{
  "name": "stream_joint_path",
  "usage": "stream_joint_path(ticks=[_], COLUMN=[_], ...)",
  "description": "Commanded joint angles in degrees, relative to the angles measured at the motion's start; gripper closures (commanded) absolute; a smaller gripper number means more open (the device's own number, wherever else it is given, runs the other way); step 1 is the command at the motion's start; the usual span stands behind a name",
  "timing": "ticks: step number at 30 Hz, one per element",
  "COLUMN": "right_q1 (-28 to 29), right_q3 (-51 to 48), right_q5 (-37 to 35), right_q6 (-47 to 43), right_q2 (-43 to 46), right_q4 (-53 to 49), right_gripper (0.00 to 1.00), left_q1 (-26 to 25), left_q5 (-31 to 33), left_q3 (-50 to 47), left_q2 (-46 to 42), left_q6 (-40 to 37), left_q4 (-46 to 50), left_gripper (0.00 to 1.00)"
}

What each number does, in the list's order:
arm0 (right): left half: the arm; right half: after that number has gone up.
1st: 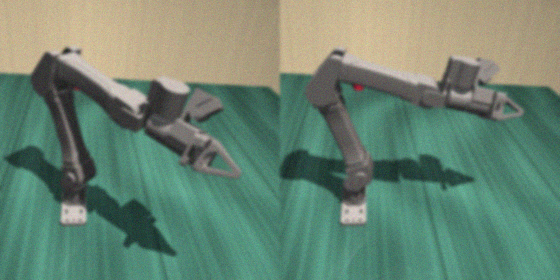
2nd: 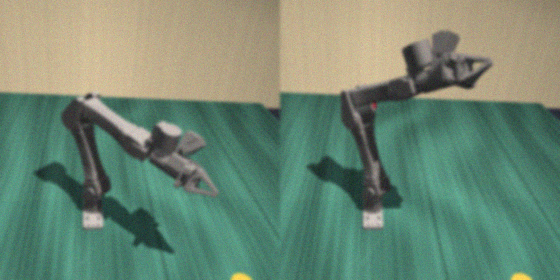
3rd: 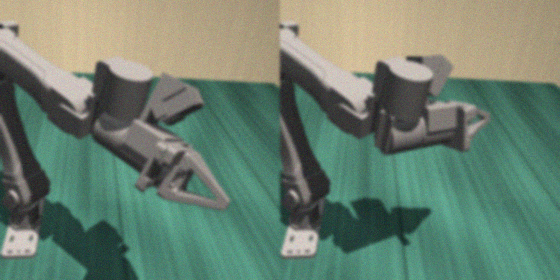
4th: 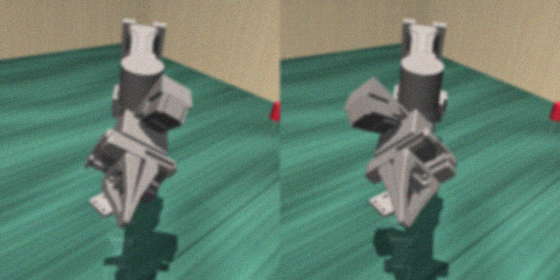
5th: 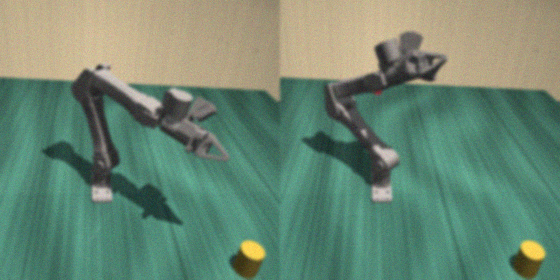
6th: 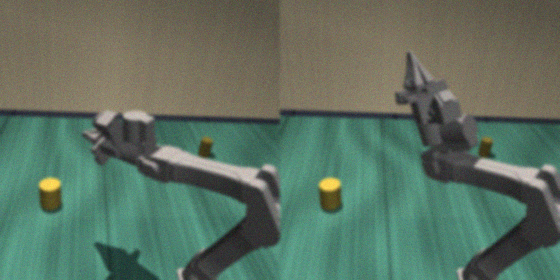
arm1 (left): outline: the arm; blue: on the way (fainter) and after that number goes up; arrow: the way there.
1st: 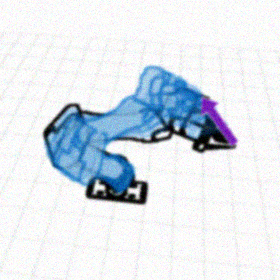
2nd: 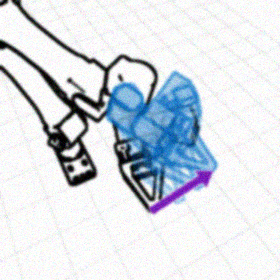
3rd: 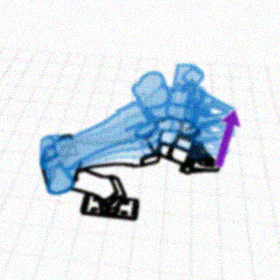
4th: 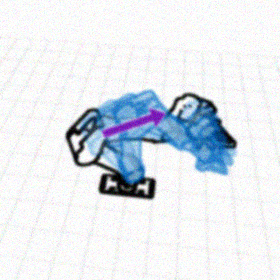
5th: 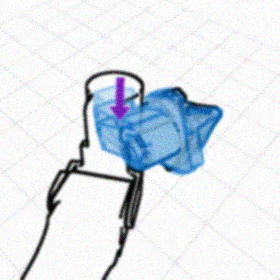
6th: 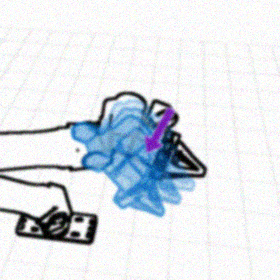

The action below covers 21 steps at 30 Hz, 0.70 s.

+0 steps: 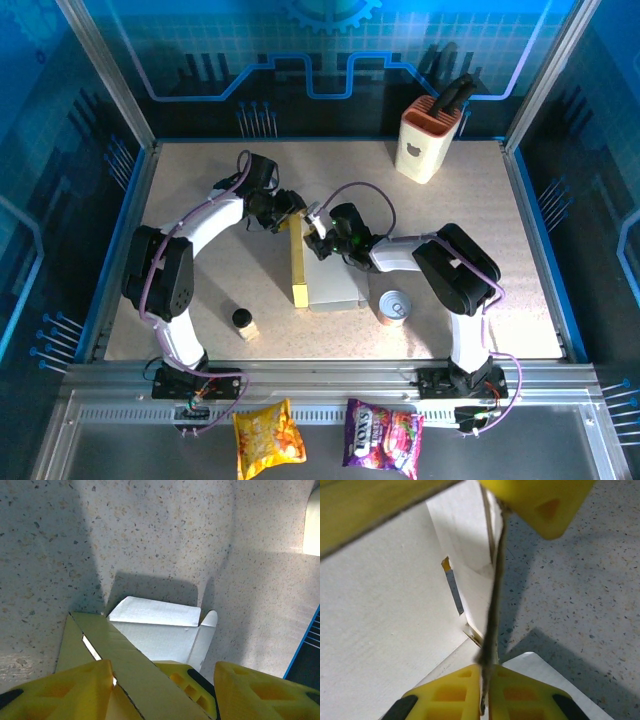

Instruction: Fold the paper box

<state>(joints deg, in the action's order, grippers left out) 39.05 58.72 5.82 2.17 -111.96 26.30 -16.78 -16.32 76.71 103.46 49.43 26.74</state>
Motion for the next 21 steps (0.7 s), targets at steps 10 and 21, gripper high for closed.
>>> stream_joint_path(ticks=[10,21], right_q1=[1.2,1.1], right_q3=[-1.2,-1.6], right_q5=[5.9,6.3], right_q6=[0.9,1.3], right_q2=[3.3,3.2], right_q4=[8.8,10.6], right_gripper=[0.81,0.84], left_q1=[-1.1,-1.8], left_q5=[-2.9,-2.8], left_q3=[-0.7,-0.9], left_q2=[0.3,-0.4], left_q6=[-0.4,-1.5], left_q4=[1.6,2.8], left_gripper=[0.44,0.43])
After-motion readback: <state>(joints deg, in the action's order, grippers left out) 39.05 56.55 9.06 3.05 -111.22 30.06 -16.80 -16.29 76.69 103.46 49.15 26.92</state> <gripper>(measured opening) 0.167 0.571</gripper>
